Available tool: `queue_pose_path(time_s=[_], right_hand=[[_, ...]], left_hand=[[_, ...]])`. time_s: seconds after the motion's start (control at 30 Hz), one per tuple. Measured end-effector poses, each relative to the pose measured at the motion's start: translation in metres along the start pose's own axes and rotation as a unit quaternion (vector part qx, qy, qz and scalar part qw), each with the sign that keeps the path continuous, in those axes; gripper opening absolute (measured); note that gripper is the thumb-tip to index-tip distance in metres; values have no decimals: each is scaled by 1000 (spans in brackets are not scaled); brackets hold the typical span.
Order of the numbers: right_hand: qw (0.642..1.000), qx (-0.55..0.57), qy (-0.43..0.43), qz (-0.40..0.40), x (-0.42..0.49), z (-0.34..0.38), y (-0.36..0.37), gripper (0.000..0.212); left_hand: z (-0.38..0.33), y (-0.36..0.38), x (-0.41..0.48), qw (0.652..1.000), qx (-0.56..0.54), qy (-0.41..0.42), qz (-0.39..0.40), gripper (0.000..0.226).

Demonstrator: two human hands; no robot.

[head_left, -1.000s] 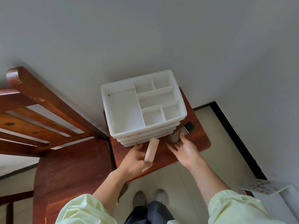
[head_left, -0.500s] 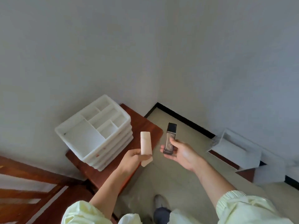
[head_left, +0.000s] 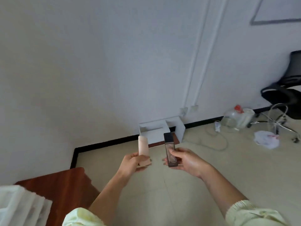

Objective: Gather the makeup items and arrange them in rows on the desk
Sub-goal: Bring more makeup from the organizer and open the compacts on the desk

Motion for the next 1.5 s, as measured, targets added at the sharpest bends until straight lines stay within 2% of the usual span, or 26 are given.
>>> queue_pose_path(time_s=[0.23, 0.47, 0.63, 0.83, 0.97, 1.23, 1.5], right_hand=[[983, 84, -47, -155, -79, -17, -227, 33], [959, 79, -47, -269, -190, -39, -435, 27], [916, 128, -59, -377, -272, -60, -564, 34], [853, 197, -75, -477, -336, -94, -693, 34], [820, 227, -69, -520, -363, -116, -778, 34], [766, 246, -64, -591, -404, -114, -978, 36], [709, 298, -46, -638, -435, -141, -1127, 33]], left_hand=[[-14, 238, -50, 982, 38, 21, 186, 28], [-4, 465, -143, 948, 83, 20, 308, 27], [5, 617, -219, 915, 110, 24, 388, 22], [26, 774, -290, 871, 142, 9, 470, 28], [46, 874, -326, 844, 151, -19, 515, 27], [47, 1098, -384, 769, 207, 8, 605, 24], [67, 1263, -439, 732, 224, -11, 643, 24]])
Point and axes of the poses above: each hand's wrist, its own x-axis towards the middle knuckle, its own y-axis out of the palm, z = x × y, the point moved 5 cm from there along x, towards the middle knuckle, and after that the axes turned 12 degrees about -z, right-handed, at the moved point
